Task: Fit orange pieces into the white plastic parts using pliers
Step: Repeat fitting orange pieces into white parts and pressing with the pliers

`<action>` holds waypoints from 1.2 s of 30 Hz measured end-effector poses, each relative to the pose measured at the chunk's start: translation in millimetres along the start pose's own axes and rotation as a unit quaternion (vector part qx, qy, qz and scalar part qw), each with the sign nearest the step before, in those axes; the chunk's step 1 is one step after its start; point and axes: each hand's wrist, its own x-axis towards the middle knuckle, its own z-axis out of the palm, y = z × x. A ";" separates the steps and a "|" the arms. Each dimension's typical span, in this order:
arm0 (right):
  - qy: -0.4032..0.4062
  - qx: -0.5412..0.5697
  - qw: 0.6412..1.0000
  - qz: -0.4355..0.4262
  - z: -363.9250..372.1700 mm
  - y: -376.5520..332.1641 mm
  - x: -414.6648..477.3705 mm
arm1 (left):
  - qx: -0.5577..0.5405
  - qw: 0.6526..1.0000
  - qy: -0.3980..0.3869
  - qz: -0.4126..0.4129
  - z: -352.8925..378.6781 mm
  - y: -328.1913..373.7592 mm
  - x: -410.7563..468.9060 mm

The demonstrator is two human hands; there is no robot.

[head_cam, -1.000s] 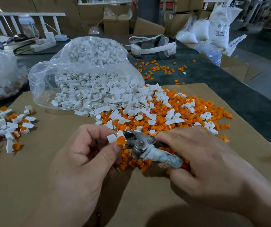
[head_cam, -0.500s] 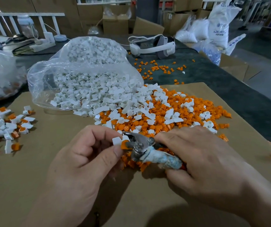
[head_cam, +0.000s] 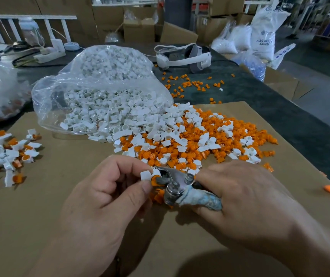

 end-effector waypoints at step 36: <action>0.110 0.039 0.984 -0.135 12.4 -10.1 11.3 | 0.038 0.987 -0.054 -0.149 -3.0 7.7 -7.8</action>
